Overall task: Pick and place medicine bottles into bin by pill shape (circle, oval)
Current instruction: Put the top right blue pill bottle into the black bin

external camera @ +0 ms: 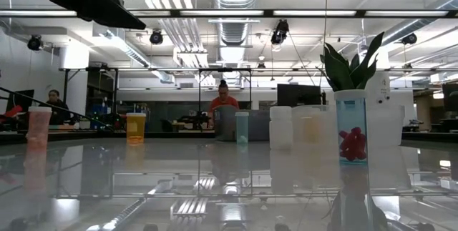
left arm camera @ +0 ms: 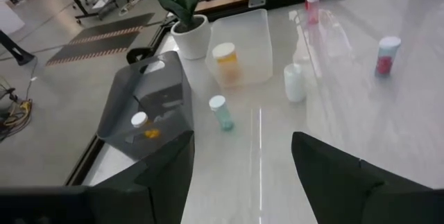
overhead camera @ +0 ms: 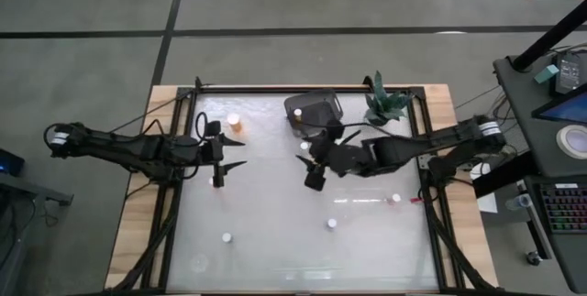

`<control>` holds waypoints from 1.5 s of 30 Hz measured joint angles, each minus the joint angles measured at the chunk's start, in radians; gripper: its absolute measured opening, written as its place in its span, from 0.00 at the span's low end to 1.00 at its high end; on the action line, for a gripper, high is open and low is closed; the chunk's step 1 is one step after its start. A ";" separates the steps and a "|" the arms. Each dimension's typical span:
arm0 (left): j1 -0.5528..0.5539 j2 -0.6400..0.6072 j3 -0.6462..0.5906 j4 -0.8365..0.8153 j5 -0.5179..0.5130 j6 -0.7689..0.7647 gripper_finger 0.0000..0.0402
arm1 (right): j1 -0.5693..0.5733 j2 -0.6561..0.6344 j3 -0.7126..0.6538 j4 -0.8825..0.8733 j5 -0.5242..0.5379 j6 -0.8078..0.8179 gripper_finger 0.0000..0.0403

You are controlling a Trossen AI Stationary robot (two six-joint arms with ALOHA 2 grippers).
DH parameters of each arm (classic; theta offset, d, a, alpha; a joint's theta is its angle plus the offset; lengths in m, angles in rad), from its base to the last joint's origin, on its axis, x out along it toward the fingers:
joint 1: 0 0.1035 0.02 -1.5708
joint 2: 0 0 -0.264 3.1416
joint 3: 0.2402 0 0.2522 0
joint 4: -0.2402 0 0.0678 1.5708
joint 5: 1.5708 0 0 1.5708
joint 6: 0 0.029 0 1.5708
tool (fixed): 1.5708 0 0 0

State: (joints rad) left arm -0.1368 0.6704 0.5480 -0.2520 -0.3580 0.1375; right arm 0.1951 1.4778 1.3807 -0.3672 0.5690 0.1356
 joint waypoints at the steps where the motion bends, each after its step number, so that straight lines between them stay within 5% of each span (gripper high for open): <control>1: 0.000 0.000 0.000 -0.001 0.000 0.000 0.56 | -0.001 0.017 0.000 -0.002 0.000 0.011 0.56; 13: 0.000 0.008 0.000 0.007 -0.005 0.000 0.56 | -0.063 0.153 0.059 -0.107 -0.009 0.155 0.56; 23: 0.000 0.006 0.000 -0.003 -0.041 0.004 0.56 | -0.174 0.242 0.172 -0.275 -0.255 0.452 0.55; 33: 0.000 0.010 0.000 -0.001 -0.065 0.024 0.56 | -0.253 0.427 0.298 -0.524 -0.255 0.576 0.55; 45: 0.000 0.010 0.000 0.000 -0.070 0.027 0.56 | -0.272 0.542 0.414 -0.614 -0.255 0.590 0.55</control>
State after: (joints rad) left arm -0.1368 0.6800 0.5484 -0.2523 -0.4282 0.1646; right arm -0.0765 2.0201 1.7943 -0.9814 0.3141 0.7260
